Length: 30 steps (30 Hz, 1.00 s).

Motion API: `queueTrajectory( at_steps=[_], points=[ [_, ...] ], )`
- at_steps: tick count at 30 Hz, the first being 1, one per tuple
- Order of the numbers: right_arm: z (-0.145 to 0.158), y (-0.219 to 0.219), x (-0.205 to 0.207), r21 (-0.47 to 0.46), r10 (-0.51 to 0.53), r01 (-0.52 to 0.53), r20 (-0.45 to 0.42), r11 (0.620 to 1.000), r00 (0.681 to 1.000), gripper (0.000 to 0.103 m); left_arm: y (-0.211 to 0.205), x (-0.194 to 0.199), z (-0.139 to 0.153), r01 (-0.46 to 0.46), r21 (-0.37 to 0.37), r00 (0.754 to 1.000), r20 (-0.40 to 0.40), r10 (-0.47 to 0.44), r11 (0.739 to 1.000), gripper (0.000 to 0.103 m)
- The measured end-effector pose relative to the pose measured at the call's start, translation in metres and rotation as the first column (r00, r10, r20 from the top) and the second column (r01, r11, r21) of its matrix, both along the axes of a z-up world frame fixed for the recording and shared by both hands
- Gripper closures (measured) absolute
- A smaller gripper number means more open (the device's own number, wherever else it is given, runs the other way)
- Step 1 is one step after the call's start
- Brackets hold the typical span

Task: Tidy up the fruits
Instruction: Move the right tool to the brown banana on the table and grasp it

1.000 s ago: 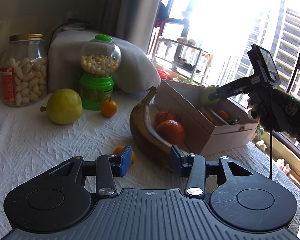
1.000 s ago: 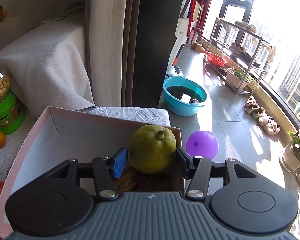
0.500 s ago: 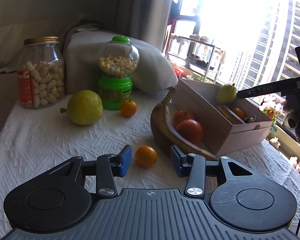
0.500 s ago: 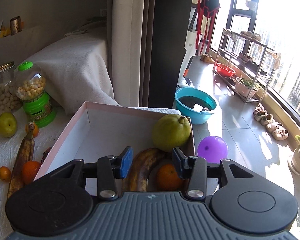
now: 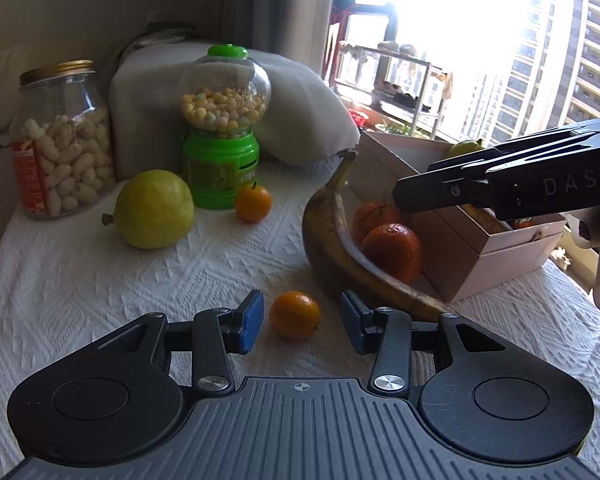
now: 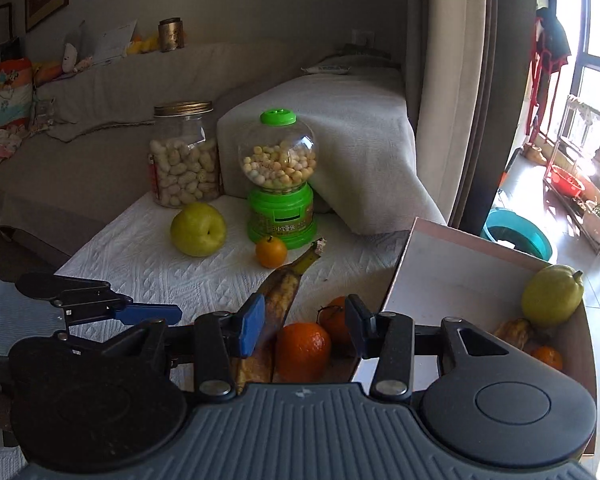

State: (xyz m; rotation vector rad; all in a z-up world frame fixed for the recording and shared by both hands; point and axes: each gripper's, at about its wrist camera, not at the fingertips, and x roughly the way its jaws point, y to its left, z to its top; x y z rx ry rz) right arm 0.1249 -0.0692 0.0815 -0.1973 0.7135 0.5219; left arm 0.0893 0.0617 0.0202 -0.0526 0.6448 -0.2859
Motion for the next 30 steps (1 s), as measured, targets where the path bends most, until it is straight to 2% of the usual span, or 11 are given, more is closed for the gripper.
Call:
queueTrajectory(
  at_steps=[2,4,9,14,21,25,30],
  points=[
    [-0.005,0.013,0.001,-0.018,0.006,-0.007,-0.052,1.000,0.999,0.059,0.007,-0.003,0.002,-0.016,-0.004,1.000,0.017,0.016,1.000,0.054],
    [-0.009,0.025,-0.006,-0.061,0.006,-0.010,-0.065,0.998,0.998,0.059,0.022,-0.005,0.004,-0.064,-0.029,0.997,0.031,0.065,0.998,0.055],
    [-0.033,0.044,-0.033,-0.163,-0.007,0.006,-0.004,0.987,1.000,0.059,0.053,-0.004,0.001,-0.153,-0.108,0.987,0.026,0.157,0.982,0.056],
    [-0.047,0.052,-0.035,-0.216,-0.044,0.057,0.064,0.975,0.997,0.059,0.055,-0.009,0.001,-0.135,-0.126,0.990,0.032,0.140,0.983,0.056],
    [-0.052,0.042,-0.047,-0.182,-0.077,0.083,0.039,0.980,0.996,0.059,0.055,-0.011,-0.001,-0.116,-0.139,0.992,0.030,0.121,0.983,0.056],
    [-0.057,0.036,-0.045,-0.150,-0.092,0.092,0.004,0.984,0.996,0.067,0.051,-0.012,-0.001,-0.097,-0.139,0.995,0.022,0.101,0.986,0.056],
    [-0.045,0.027,-0.059,-0.026,-0.041,0.040,-0.036,0.999,0.999,0.068,0.044,-0.018,0.004,-0.061,-0.150,0.998,0.010,0.063,0.987,0.056]
  ],
)
